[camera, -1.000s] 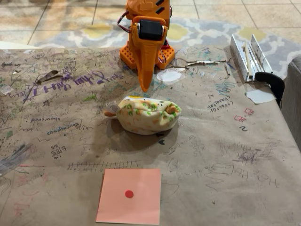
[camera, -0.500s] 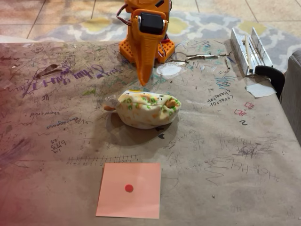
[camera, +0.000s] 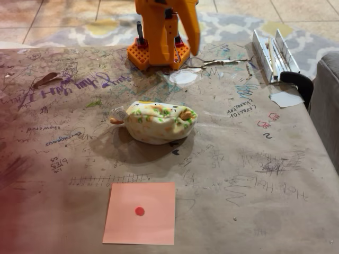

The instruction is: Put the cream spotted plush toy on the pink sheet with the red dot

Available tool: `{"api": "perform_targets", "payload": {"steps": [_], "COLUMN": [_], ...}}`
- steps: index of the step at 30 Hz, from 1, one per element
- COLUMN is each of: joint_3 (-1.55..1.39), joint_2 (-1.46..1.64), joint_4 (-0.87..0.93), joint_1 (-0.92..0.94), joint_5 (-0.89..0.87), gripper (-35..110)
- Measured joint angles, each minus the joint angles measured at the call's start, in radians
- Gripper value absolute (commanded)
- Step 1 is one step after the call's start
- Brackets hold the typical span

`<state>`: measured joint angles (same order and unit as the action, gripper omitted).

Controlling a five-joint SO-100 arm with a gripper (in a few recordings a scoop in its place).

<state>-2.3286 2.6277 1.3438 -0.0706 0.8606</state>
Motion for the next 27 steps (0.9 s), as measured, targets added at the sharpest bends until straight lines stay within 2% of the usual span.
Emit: {"api": "perform_targets", "payload": {"steps": [3,6,11,20,27], "joint_3": [0.066,0.075,0.037,-0.074,-0.028], "joint_2": [-0.123,-0.216,-0.334,-0.552,-0.733], "joint_4": [0.063,0.051,0.035,-0.21,-0.345], "joint_1": [0.058,0.123,0.173,0.221,0.184], "joint_5": [0.201,0.39,0.577,0.649,0.569], "gripper": [32,33,34,34,33]}}
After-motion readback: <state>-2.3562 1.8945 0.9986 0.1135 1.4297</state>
